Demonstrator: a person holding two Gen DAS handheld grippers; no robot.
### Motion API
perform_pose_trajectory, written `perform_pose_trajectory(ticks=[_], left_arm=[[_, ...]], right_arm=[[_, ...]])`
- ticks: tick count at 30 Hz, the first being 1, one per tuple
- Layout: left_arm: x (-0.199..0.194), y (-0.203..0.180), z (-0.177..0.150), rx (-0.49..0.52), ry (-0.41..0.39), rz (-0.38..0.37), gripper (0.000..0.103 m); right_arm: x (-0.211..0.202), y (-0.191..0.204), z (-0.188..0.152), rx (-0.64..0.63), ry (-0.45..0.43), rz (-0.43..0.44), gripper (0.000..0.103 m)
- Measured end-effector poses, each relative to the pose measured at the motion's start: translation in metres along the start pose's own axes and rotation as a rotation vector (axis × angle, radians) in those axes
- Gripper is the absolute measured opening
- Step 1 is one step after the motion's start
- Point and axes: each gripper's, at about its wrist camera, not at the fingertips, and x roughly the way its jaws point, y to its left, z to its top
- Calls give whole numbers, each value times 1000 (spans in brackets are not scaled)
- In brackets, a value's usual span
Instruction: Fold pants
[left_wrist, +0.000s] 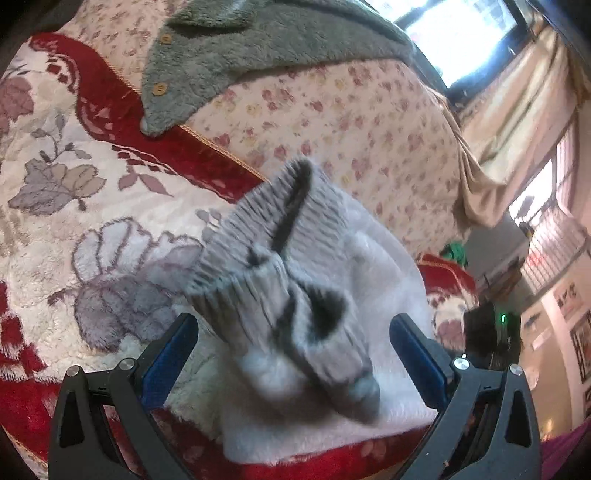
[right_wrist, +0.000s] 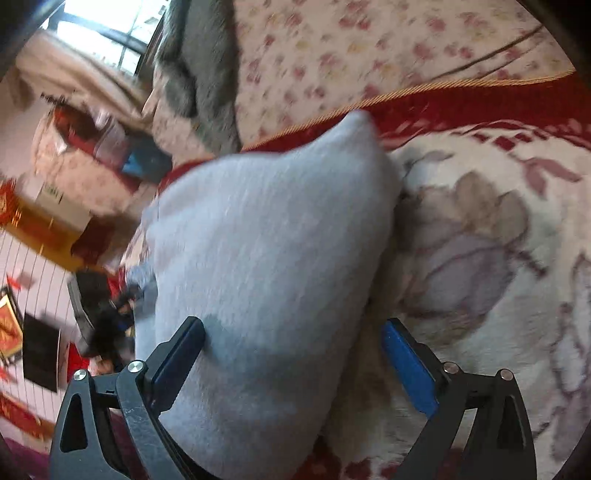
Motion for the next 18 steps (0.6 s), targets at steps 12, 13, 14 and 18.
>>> perform_pose_trajectory(ticks=[12,13,14,18], left_arm=[[53,12,5,-27,157,71,103],[56,16,3,-57,165,49,103],[59,21,1,-92,177,23,103],[64,23,-10,-99,166,-14,103]], right_arm=[[30,-21,3,89,88,161,103],[32,-21,4,88,85,162,103],[34,-20,6,89,81,161,103],[35,-9,8,60,51,147,103]])
